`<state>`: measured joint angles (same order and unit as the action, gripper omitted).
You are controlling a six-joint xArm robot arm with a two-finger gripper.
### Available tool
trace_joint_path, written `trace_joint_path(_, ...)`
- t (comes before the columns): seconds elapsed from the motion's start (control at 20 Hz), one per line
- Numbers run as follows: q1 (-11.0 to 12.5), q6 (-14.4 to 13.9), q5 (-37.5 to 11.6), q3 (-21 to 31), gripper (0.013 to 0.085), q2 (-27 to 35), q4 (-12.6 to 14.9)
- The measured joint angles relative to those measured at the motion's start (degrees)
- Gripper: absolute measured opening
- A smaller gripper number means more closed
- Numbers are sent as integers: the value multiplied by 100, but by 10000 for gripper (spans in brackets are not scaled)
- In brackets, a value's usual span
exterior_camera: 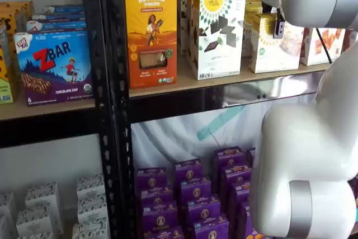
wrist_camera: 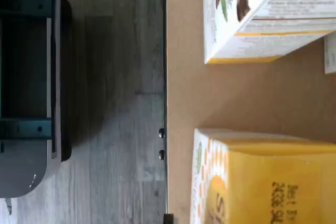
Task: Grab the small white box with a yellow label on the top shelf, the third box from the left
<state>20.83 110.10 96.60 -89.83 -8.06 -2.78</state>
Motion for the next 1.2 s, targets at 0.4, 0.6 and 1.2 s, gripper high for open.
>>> trace_joint_path(0.4, 1, -1, -32, 55, 450, -49, -20)
trace_joint_path(0.6, 2, -1, -34, 68, 410, -63, -31)
trace_joint_path(1.2, 47, 32, 124, 30, 330, -94, -65)
